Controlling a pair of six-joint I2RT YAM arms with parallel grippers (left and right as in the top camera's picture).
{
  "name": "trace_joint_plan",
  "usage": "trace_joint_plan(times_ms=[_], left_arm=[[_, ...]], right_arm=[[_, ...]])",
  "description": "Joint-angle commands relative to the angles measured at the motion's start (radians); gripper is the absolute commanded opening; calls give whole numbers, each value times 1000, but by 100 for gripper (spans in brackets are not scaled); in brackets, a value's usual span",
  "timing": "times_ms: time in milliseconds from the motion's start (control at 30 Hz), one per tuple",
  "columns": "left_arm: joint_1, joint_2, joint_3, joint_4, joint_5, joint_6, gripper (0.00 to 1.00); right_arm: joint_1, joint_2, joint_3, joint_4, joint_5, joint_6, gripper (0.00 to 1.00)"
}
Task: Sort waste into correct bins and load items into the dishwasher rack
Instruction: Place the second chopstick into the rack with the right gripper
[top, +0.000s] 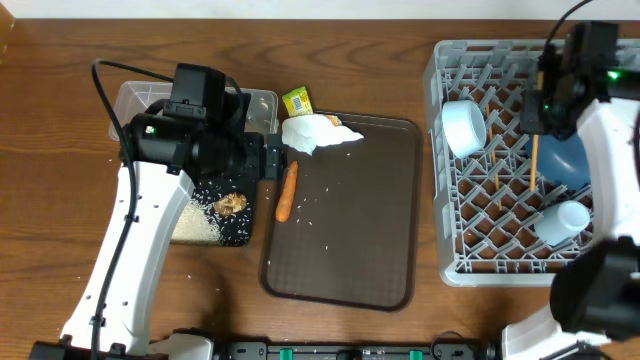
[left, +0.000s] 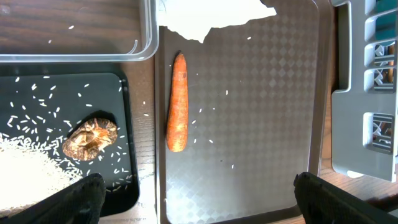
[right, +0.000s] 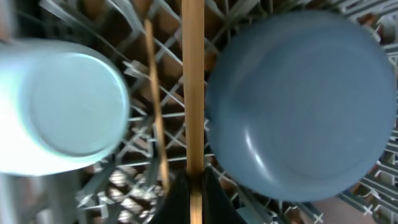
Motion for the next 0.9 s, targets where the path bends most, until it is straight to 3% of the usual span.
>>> trace_joint_plan(times_ms=[0, 33, 100, 300, 433, 633, 867], left_arm=[[-1, -1, 1, -2, -2, 14, 98], [-1, -1, 1, -2, -2, 13, 98], [-1, -1, 1, -2, -2, 14, 98], [-1, -1, 1, -2, -2, 14, 98], [-1, -1, 1, -2, -2, 13, 98], [-1, -1, 1, -2, -2, 14, 98], [-1, -1, 1, -2, -2, 13, 98]], right_arm=[[14, 45, -5, 13, 59, -46, 8], [20, 47, -5, 16, 46, -45, 25], [37, 33, -2, 11, 1, -35, 38], [112, -99, 8, 32, -223, 43, 51], [182, -187, 8, 82, -416, 45, 48], [294, -212, 8, 95, -432, 44, 50], [328, -210, 7, 144, -424, 73, 75]])
